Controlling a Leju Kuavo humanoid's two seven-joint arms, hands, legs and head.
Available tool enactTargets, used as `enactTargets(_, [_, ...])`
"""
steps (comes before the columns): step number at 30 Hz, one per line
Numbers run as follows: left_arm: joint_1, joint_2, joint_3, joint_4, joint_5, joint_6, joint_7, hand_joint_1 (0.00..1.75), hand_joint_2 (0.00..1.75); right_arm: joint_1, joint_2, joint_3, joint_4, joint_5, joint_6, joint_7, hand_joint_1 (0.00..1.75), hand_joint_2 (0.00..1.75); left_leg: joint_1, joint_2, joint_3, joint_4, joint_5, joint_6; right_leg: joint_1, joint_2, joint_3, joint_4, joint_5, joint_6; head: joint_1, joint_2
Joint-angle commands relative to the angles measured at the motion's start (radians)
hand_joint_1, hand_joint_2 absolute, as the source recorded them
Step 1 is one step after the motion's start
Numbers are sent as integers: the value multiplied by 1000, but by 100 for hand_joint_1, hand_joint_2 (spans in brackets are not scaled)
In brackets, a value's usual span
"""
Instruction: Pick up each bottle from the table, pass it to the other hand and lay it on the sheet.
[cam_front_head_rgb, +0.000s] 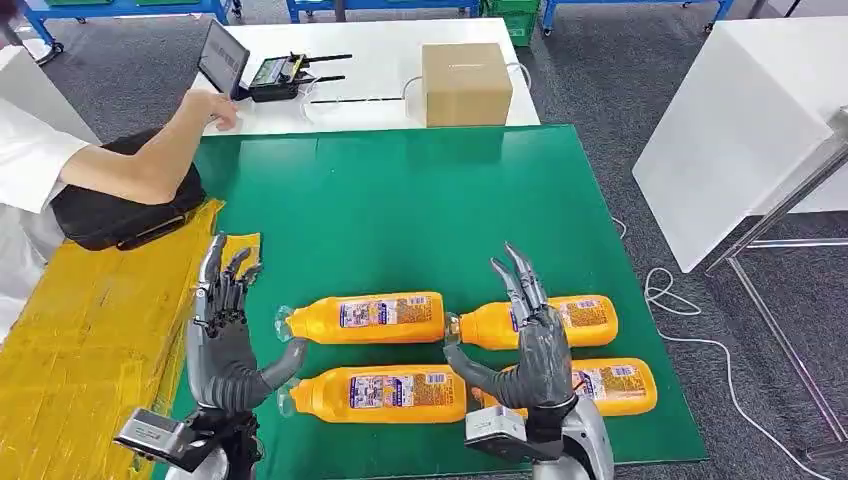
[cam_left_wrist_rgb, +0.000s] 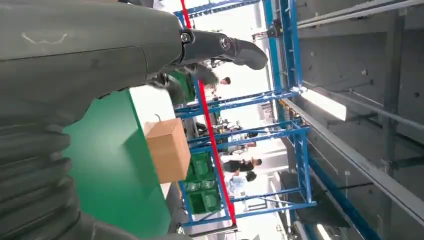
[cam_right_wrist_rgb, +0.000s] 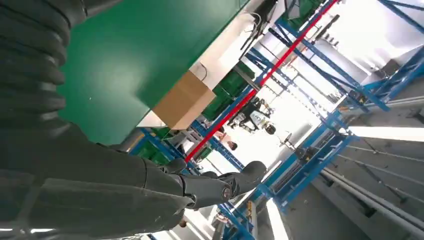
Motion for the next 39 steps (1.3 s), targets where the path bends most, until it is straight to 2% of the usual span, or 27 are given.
enactTargets(1, [-37, 5, -3, 44, 2, -20, 14, 0, 175, -115, -58, 74, 129, 157, -19, 80, 0, 175, 1, 1, 3, -2, 0, 0, 1, 1, 3, -2, 0, 1, 0, 0])
enactTargets(3, [-56, 0, -9, 59, 5, -39, 21, 0, 175, -166, -58, 113, 183, 241, -4, 123, 0, 175, 1, 1, 3, -2, 0, 0, 1, 1, 3, -3, 1, 1, 0, 0])
enactTargets(7, [-97, -7, -18, 90, 10, -64, 24, 0, 175, -271, -69, 205, 296, 282, 80, 131, 0, 175, 1, 1, 2, -1, 0, 0, 1, 1, 2, -2, 1, 1, 0, 0])
enactTargets(10, [-115, -12, -17, 101, 21, -86, 28, 0, 175, -341, -67, 252, 382, 333, 115, 178, 0, 175, 1, 1, 2, -1, 1, -1, 1, 1, 2, -2, 2, 1, 0, 0])
enactTargets(15, [-121, -13, -18, 104, 40, -122, 25, 0, 175, -385, -61, 271, 462, 332, 146, 207, 0, 175, 1, 0, 4, -2, 1, -1, 1, 0, 4, -3, 1, 1, 0, 0])
enactTargets(16, [-125, -14, -21, 105, 41, -129, 25, 0, 175, -404, -52, 270, 518, 354, 141, 238, 0, 175, 1, 0, 4, -2, 1, 0, 1, 0, 3, -2, 1, 1, 0, 0])
enactTargets(19, [-142, -14, -36, 119, 37, -141, 33, 0, 175, -445, -20, 258, 659, 346, 129, 243, 0, 175, 1, 1, 5, -2, 1, 0, 1, 1, 4, -3, 1, 1, 0, 0])
enactTargets(32, [-152, -17, -49, 131, 35, -147, 36, 0, 175, -456, 6, 258, 707, 345, 127, 236, 0, 175, 0, -1, 3, -1, 1, 0, 0, -1, 2, -1, 0, 1, 0, 0])
enactTargets(39, [-164, -21, -71, 150, 31, -161, 46, 0, 175, -485, 52, 246, 815, 336, 139, 263, 0, 175, 0, -1, 2, -1, 1, 0, 0, -1, 1, -1, 1, 1, 0, 0])
